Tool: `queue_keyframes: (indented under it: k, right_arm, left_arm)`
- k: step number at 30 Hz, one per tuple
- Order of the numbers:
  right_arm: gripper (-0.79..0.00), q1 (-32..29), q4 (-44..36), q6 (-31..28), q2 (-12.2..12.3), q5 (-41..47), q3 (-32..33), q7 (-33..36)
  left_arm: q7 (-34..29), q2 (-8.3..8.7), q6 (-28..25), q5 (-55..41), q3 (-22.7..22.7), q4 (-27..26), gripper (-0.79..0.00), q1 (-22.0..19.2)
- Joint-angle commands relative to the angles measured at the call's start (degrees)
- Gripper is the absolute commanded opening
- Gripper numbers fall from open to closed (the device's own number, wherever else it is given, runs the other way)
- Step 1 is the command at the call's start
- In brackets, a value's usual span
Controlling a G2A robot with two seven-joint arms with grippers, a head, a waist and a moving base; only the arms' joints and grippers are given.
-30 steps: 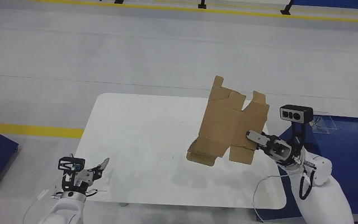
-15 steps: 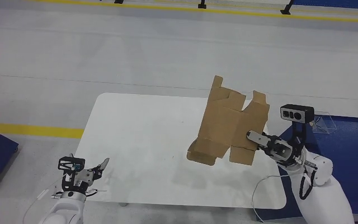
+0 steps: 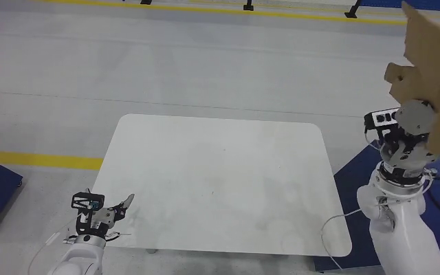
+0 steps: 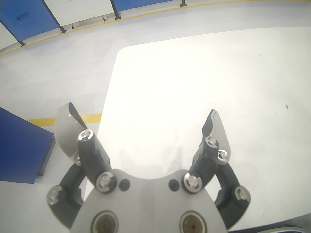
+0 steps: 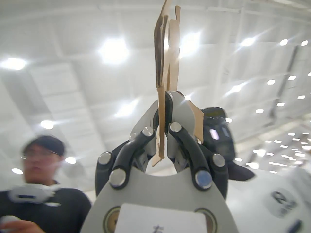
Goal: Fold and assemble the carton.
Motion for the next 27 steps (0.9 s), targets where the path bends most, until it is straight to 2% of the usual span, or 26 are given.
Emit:
queue_keyframes:
  k: [1, 6, 8, 12, 16, 20, 23, 27]
  right_arm:
    - [-0.785, -0.2, 0.4, 8.0, -0.2, 11.3, -0.4, -4.6]
    - [-0.785, -1.8, 1.1, 24.7, -0.6, 34.4, -4.3, -17.8]
    - [-0.785, -2.8, 1.0, 29.1, -0.6, 39.8, -6.0, -23.6]
    - [-0.785, -6.4, 0.1, 34.1, -1.0, 51.8, -11.7, -32.2]
    - [-0.785, -8.2, -0.5, 35.4, -1.4, 60.8, -17.5, -39.9]
    - [-0.785, -7.9, -0.3, 35.7, -1.8, 60.8, -19.7, -42.5]
    - [-0.785, -7.6, -0.6, 36.0, -2.0, 58.3, -18.0, -42.3]
    - [-0.785, -6.8, -2.1, 33.9, -2.2, 42.1, -11.7, -35.2]
  left_arm:
    - [0.0, 0.00, 0.0, 0.0, 0.0, 0.0, 0.000, 0.0]
    - [0.0, 0.00, 0.0, 0.0, 0.0, 0.0, 0.000, 0.0]
    - [0.0, 0.00, 0.0, 0.0, 0.0, 0.0, 0.000, 0.0]
    - [0.0, 0.00, 0.0, 0.0, 0.0, 0.0, 0.000, 0.0]
    - [0.0, 0.00, 0.0, 0.0, 0.0, 0.0, 0.000, 0.0]
    - [0.0, 0.00, 0.0, 0.0, 0.0, 0.0, 0.000, 0.0]
    - [0.0, 0.00, 0.0, 0.0, 0.0, 0.0, 0.000, 0.0]
    - [0.0, 0.00, 0.0, 0.0, 0.0, 0.0, 0.000, 0.0]
